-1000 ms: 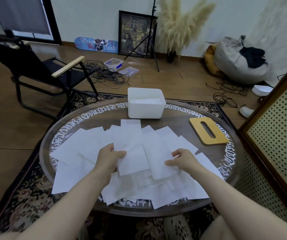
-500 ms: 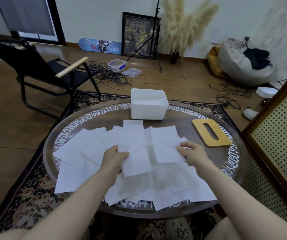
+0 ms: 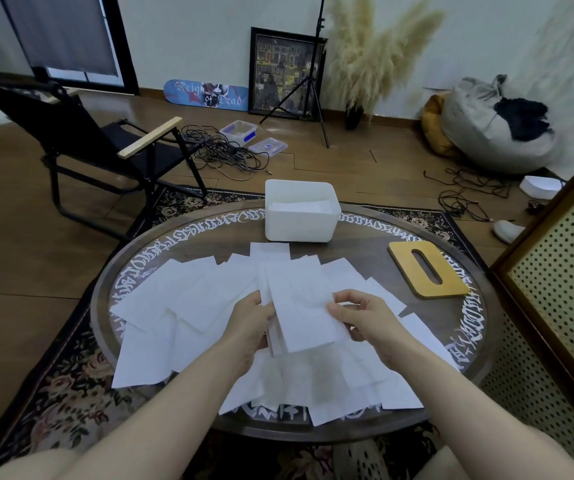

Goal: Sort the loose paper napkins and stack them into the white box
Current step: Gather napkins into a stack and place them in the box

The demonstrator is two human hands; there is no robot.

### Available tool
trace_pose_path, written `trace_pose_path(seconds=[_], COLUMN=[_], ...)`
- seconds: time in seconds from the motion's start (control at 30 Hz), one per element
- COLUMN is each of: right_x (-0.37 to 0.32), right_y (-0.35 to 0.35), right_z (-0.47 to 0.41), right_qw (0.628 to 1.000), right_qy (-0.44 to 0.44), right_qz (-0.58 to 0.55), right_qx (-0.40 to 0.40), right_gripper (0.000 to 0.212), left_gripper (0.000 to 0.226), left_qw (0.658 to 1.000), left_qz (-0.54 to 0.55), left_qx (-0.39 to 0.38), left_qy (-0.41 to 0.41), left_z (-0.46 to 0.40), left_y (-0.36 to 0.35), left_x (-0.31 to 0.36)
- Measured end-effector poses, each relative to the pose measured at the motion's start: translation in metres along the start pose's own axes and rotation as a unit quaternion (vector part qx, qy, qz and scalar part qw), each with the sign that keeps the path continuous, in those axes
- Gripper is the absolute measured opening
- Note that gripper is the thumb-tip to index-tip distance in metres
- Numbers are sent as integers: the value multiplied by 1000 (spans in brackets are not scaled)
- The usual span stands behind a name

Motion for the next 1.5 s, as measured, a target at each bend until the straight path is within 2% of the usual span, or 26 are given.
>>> trace_pose_path(seconds=[0.43,0.67,0.87,1.0,1.1,1.3,1.5], right_x=[-3,-8,-5,-5,-2,29,63], right_y=[-6,-9,-2,17,46,106,152], right_z=[1,5,4,5,4,4,10], right_qw=[1000,999,998,996,988,965,938], right_qy=[5,21,21,29,25,-61,-172], right_qz=[5,7,50,80,131,226,261], right_qx=[27,23,26,35,73,117,149], right_gripper=[5,3,4,4,5,10,29], left_gripper=[20,32,26,31,31,28,30], left_qw=[999,999,999,999,999,998,998], left_qz=[30,43,-34,-36,-33,-24,-30], left_qx=[-13,-6,-15,-1,13,49,50], left_qy=[2,13,-26,-33,-36,-38,-40], left_z=[2,3,0,0,-3,-3,-2], left_y=[-1,-1,-3,0,5,13,12], left_x=[1,0,3,2,2,3,5])
Point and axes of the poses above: each hand's wrist, its own z-axis away from the middle knuckle, its own y-axis out of the back of the hand, x = y × z, the point moved 9 cm from there along -z, towards the middle knuckle, and after that the axes turned 11 degrees about -x, right-handed, at the moved point
